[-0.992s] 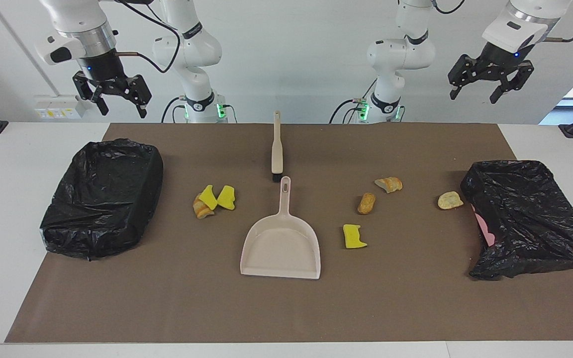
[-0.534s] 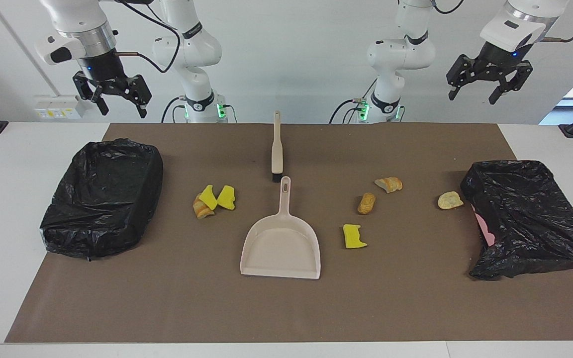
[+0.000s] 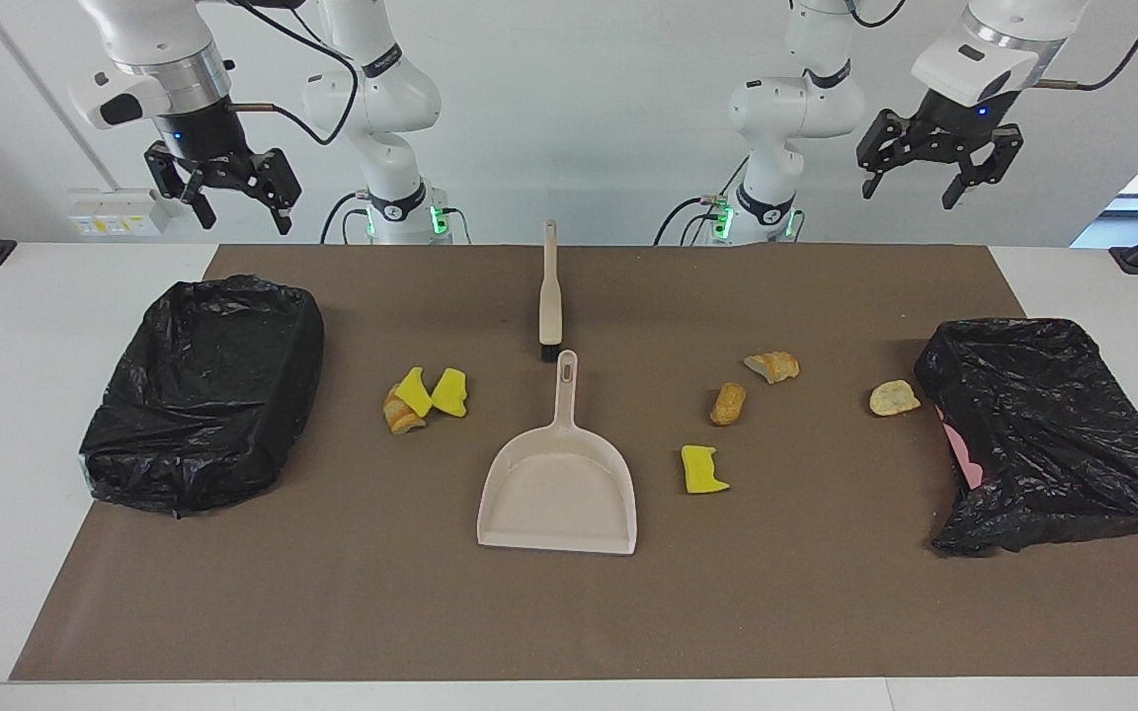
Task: Sweep and dump trash in bin
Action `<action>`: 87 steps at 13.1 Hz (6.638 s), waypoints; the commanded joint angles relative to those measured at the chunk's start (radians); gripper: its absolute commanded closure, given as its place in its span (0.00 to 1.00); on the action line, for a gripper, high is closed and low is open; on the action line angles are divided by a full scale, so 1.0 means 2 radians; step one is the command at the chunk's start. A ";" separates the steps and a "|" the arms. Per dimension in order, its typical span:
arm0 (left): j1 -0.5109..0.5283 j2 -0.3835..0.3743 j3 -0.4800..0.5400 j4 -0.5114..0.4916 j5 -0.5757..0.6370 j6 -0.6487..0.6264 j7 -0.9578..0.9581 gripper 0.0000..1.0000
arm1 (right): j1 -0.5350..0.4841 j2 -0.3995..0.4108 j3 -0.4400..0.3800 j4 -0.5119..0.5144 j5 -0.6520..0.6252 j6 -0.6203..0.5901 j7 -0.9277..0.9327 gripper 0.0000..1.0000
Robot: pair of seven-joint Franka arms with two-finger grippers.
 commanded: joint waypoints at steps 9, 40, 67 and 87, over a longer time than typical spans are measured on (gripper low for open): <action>-0.183 -0.048 -0.053 -0.174 -0.022 0.120 -0.186 0.00 | -0.006 -0.003 0.001 0.002 0.003 -0.013 -0.013 0.00; -0.427 0.104 -0.053 -0.333 -0.029 0.401 -0.473 0.48 | -0.007 -0.003 0.001 0.002 0.003 -0.016 -0.013 0.00; -0.158 0.028 -0.046 -0.320 0.178 0.091 -0.463 1.00 | 0.165 0.176 0.015 0.006 0.069 0.155 0.210 0.00; 0.054 0.003 -0.049 -0.437 0.228 0.277 -0.272 1.00 | 0.281 0.286 0.015 -0.013 0.010 0.253 0.267 0.55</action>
